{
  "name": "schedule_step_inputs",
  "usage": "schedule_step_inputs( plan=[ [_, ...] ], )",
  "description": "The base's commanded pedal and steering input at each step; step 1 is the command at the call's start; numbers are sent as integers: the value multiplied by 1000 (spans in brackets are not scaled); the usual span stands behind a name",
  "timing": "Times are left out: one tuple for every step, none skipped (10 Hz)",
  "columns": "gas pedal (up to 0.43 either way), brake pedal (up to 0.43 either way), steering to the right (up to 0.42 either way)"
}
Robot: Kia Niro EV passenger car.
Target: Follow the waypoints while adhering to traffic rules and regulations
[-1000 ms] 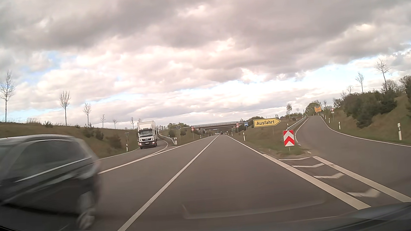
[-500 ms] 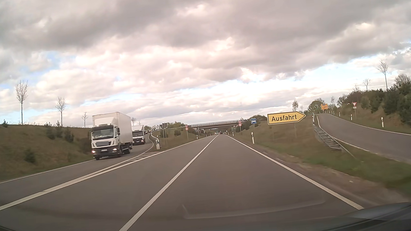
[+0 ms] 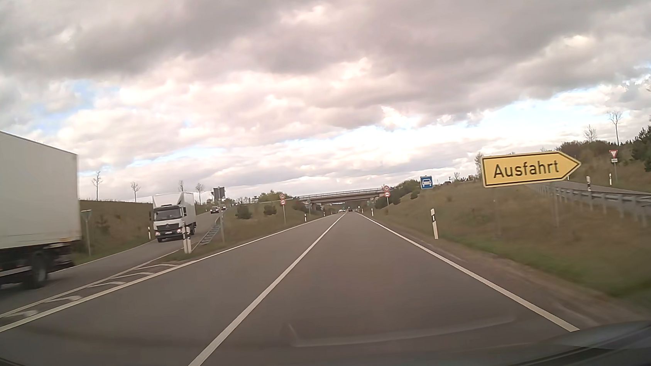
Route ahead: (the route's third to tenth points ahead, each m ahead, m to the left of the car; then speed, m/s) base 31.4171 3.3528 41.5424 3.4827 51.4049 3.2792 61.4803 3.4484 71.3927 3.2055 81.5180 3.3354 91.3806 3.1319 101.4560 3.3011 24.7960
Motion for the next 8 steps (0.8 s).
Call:
schedule_step_inputs(
  plan=[
    [248, 0, -2],
    [248, 0, -2],
    [248, 0, -2],
    [248, 0, -2],
    [248, 0, -2],
    [248, 0, -2],
    [248, 0, -2],
    [248, 0, -2]
  ],
)
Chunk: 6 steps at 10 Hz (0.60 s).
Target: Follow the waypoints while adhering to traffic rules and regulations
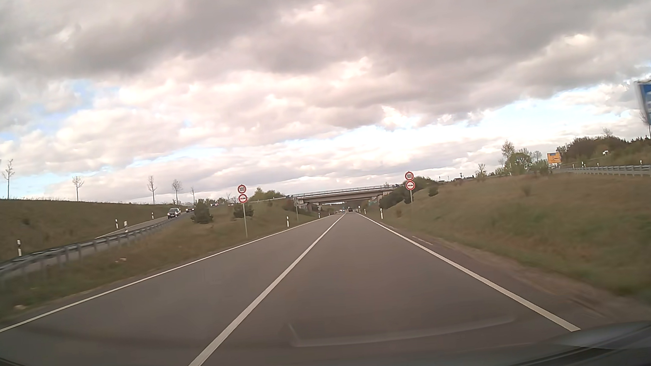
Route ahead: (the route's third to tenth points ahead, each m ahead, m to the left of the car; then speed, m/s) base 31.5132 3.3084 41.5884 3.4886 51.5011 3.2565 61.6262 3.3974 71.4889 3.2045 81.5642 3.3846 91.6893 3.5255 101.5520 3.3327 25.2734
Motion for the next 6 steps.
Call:
schedule_step_inputs(
  plan=[
    [248, 0, -1],
    [248, 0, -2],
    [248, 0, -2],
    [248, 0, -1],
    [248, 0, -2],
    [248, 0, -2]
  ],
)
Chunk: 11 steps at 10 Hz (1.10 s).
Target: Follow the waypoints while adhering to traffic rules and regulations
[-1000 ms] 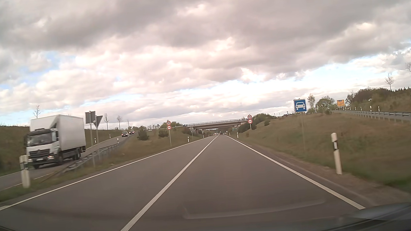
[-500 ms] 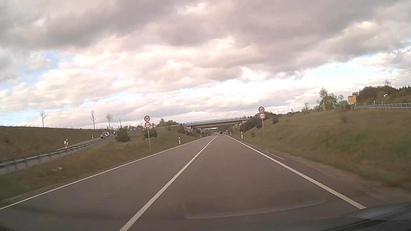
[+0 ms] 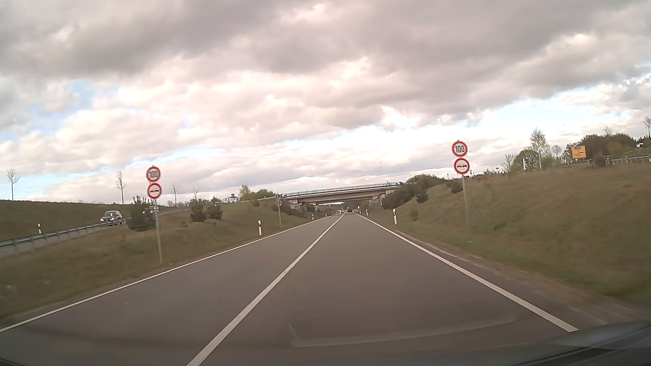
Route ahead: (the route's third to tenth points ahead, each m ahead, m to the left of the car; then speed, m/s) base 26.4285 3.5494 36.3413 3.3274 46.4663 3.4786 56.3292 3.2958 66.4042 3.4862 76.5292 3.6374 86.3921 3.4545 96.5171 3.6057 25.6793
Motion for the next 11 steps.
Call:
schedule_step_inputs(
  plan=[
    [240, 0, -2],
    [240, 0, -3],
    [240, 0, -3],
    [240, 0, -3],
    [240, 0, -3],
    [240, 0, -3],
    [240, 0, -3],
    [240, 0, -2],
    [240, 0, -1],
    [240, 0, -1],
    [240, 0, -1]
  ],
)
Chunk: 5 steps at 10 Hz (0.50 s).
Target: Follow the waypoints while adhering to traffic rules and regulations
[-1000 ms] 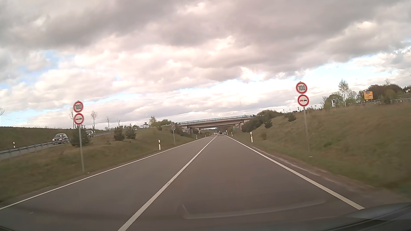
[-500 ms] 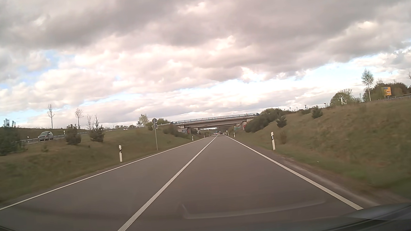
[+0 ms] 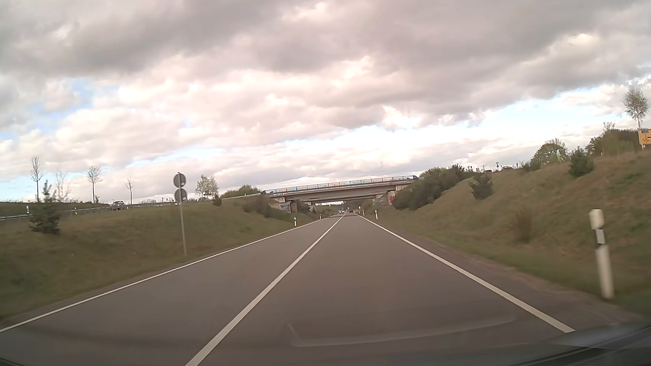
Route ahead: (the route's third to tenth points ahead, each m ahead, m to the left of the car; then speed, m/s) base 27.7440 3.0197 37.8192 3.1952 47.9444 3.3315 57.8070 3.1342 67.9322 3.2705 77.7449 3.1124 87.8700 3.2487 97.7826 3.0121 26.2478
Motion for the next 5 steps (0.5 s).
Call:
schedule_step_inputs(
  plan=[
    [228, 0, -1],
    [228, 6, -1],
    [228, 0, -1],
    [220, 0, -1],
    [220, 0, -1]
  ],
)
